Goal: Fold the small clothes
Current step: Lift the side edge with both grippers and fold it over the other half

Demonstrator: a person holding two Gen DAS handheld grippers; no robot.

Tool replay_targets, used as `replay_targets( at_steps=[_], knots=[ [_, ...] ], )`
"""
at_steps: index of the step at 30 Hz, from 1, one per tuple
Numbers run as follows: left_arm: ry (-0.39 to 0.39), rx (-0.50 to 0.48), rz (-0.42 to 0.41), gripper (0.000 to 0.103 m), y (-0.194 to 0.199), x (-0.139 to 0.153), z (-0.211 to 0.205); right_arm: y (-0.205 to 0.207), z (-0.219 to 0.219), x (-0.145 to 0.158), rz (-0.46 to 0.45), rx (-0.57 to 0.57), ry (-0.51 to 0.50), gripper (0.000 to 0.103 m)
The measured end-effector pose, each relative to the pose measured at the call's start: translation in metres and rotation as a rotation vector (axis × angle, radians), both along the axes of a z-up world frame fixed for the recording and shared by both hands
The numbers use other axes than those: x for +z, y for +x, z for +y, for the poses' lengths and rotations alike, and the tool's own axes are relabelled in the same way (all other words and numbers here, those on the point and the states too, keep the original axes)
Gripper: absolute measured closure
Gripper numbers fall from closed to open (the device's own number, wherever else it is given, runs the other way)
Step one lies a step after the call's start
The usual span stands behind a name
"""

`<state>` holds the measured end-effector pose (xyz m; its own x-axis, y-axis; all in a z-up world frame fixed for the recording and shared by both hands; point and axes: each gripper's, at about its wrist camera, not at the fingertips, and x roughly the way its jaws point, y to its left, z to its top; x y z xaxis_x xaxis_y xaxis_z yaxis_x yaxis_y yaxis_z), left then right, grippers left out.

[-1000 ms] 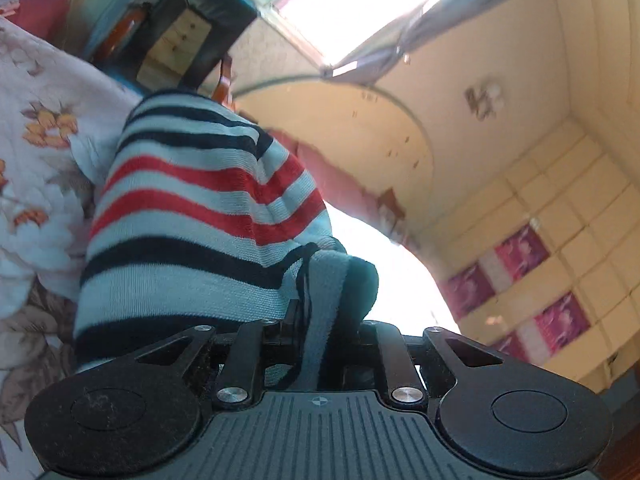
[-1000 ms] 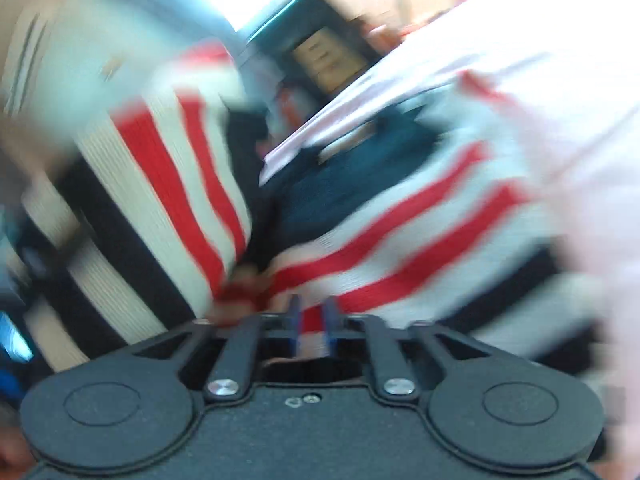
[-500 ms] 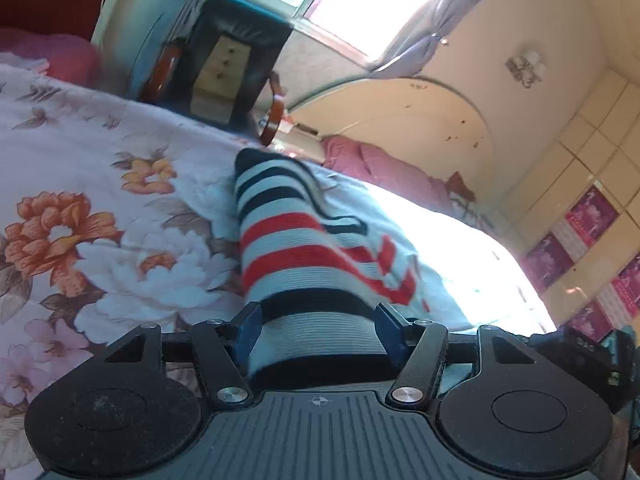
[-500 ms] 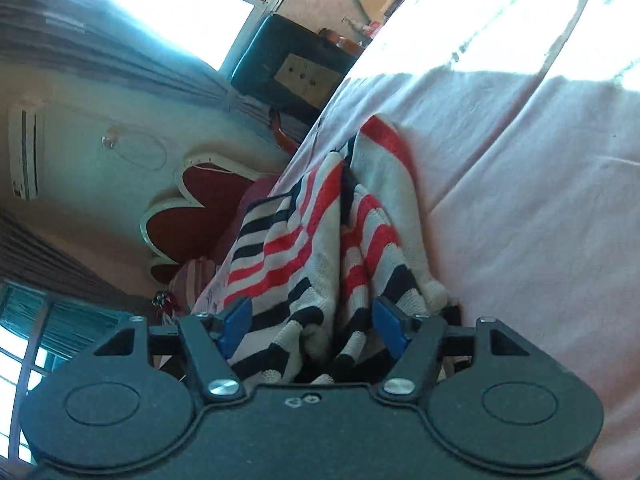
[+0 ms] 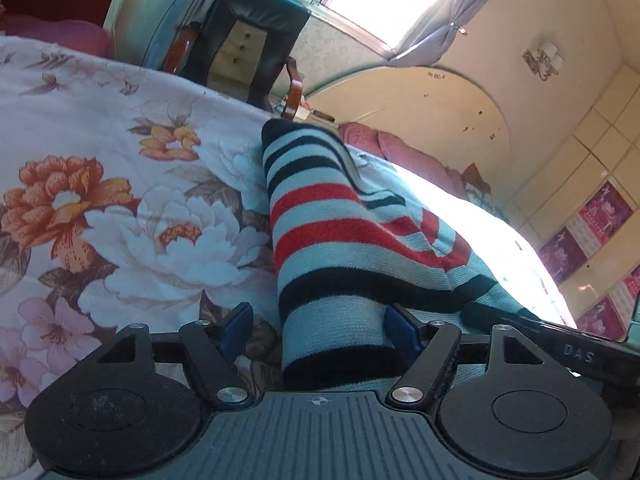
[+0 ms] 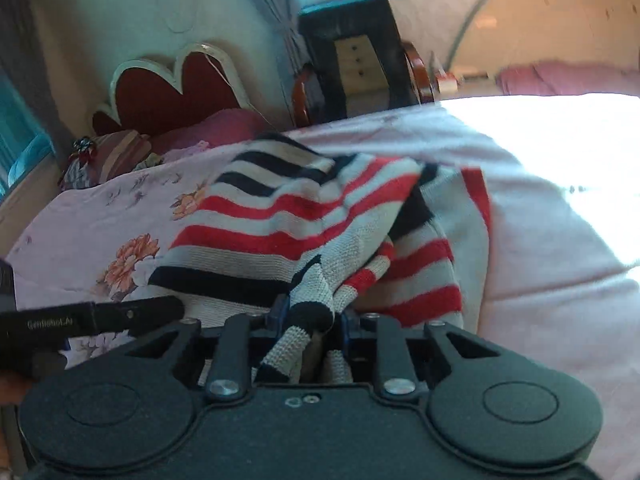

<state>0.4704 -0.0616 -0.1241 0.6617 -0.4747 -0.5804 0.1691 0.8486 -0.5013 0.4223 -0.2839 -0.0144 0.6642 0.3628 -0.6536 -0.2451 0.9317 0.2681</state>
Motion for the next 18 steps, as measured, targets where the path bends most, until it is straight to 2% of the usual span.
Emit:
replay_targets(
  at_steps=[3, 5, 6, 7, 8, 9, 11, 13, 16, 18],
  knots=[
    [-0.012, -0.013, -0.013, 0.031, 0.008, 0.006, -0.008, -0.020, -0.008, 0.018, -0.140, 0.010, 0.004, 0.081],
    [0.047, -0.055, -0.008, 0.031, 0.015, 0.007, -0.027, -0.031, -0.021, 0.020, -0.202, -0.015, 0.008, 0.081],
    [0.108, -0.087, 0.003, 0.031, 0.019, 0.007, -0.041, -0.034, -0.027, 0.016, -0.219, -0.027, 0.006, 0.081],
    [0.179, -0.113, 0.016, 0.030, 0.022, 0.004, -0.056, -0.036, -0.033, 0.008, -0.221, -0.044, -0.002, 0.081],
    [0.221, -0.132, 0.013, 0.028, 0.023, 0.002, -0.067, -0.023, -0.036, -0.010, -0.178, -0.075, -0.022, 0.081],
    [0.232, -0.136, 0.007, 0.025, 0.025, 0.001, -0.072, -0.016, -0.043, -0.028, -0.102, -0.104, -0.018, 0.080],
    [0.221, -0.130, 0.022, 0.024, 0.027, 0.002, -0.071, -0.017, -0.055, -0.042, -0.080, -0.125, 0.058, 0.080],
    [0.209, -0.134, 0.016, 0.025, 0.025, 0.006, -0.065, -0.013, -0.057, -0.033, -0.051, -0.130, 0.084, 0.075],
    [0.180, -0.111, -0.065, 0.026, 0.016, 0.024, -0.051, -0.017, -0.070, -0.021, -0.068, -0.149, 0.141, 0.067],
    [0.131, -0.101, -0.122, 0.031, 0.017, 0.035, -0.043, -0.009, -0.078, -0.017, -0.058, -0.170, 0.155, 0.067]
  ],
)
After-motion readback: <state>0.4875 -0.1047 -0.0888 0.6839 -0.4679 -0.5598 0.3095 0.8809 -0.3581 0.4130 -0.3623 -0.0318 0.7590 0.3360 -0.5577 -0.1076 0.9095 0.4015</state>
